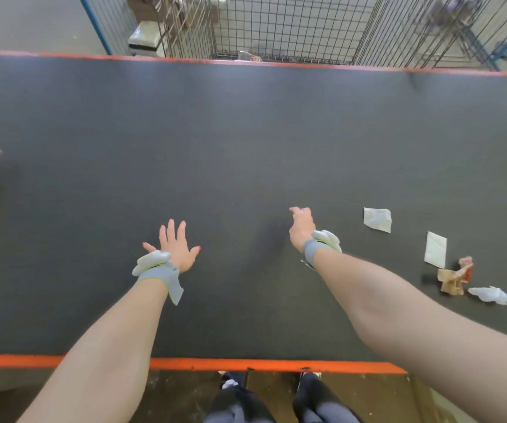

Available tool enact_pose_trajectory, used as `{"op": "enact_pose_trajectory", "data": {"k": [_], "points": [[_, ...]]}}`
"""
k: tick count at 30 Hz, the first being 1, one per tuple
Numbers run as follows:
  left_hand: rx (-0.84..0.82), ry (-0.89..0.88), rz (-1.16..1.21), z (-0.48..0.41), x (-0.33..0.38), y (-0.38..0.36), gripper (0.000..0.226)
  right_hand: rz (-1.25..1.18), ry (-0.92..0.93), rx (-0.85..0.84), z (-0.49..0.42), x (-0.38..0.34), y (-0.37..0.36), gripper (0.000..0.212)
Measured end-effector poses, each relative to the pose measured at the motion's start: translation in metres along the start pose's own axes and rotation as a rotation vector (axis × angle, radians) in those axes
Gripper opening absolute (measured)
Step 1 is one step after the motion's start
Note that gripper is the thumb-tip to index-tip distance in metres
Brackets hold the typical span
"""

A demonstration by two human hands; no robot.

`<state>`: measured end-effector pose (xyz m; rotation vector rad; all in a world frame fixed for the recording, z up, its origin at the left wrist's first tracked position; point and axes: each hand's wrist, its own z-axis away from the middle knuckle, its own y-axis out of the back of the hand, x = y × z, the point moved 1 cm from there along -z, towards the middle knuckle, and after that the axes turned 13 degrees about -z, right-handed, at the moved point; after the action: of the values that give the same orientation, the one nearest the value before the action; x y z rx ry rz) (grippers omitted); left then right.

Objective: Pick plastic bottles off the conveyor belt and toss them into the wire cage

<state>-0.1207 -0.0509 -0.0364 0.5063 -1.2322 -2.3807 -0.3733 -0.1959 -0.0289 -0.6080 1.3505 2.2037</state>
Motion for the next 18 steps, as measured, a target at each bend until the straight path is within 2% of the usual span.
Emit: {"op": "enact_pose_trajectory", "data": {"k": [6,12,18], "points": [[0.045,0.052,0.033,-0.004,-0.019,0.011,0.074,-0.057,0.134,-0.155,0.01,-0.045,-0.026,0.089],[0.003,0.098,0.032,0.0,-0.042,0.004,0.075,0.27,0.176,-0.266,0.011,-0.05,-0.056,0.087],[-0.001,0.14,0.016,0.004,-0.056,0.009,0.082,0.315,0.195,-0.332,0.013,-0.061,-0.067,0.084]]}}
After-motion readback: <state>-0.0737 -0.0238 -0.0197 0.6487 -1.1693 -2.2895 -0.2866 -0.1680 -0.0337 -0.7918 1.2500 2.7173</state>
